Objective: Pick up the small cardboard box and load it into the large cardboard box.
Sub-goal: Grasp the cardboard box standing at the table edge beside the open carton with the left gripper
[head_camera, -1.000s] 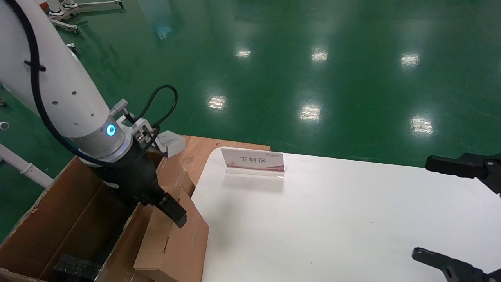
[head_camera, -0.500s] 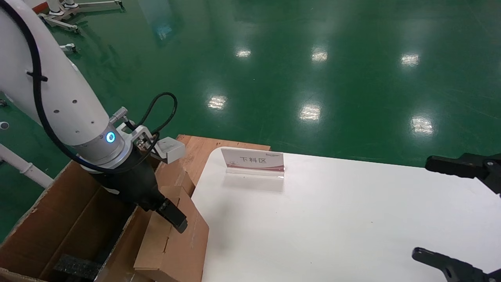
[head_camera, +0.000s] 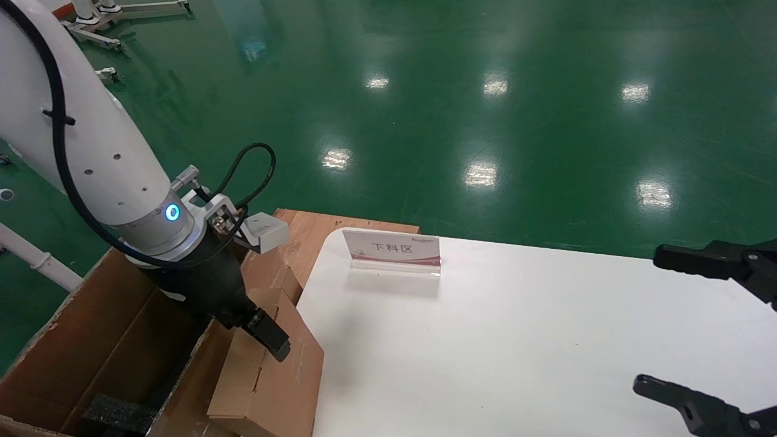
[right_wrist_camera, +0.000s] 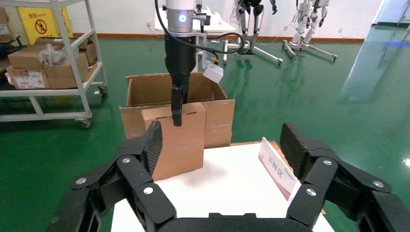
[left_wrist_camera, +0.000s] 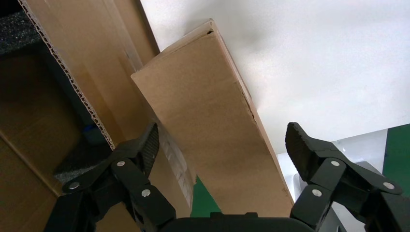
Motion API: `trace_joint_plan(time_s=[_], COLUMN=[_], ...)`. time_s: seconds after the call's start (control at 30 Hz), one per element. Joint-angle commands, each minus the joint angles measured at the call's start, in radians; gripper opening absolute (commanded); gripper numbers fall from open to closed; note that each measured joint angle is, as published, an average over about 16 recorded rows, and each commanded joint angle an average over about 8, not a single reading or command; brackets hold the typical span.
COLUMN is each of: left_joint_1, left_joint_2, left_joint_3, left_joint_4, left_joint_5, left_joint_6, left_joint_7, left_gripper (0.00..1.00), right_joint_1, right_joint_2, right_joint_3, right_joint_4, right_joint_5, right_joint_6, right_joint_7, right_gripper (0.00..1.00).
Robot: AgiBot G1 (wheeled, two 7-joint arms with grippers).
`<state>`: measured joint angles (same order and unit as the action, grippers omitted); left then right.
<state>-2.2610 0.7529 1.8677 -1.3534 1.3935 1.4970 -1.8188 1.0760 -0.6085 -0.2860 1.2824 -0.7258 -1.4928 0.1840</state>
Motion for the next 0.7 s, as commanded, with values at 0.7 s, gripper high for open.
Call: trace_joint_plan(time_s=[0.7], left_joint_1=[0.000], left_joint_2=[0.002], left_joint_3=[-0.002], left_joint_4=[0.000], left_joint_5=[0.000], left_joint_6=[0.003], left_joint_7=[-0.002], left_gripper=[0.00], right_joint_1=[0.000], right_joint_2=[0.000], right_joint_3=[0.000], right_joint_4=[0.000], right_joint_5=[0.000], right_joint_6=[0.000], right_joint_7=[0.000], right_gripper=[0.00])
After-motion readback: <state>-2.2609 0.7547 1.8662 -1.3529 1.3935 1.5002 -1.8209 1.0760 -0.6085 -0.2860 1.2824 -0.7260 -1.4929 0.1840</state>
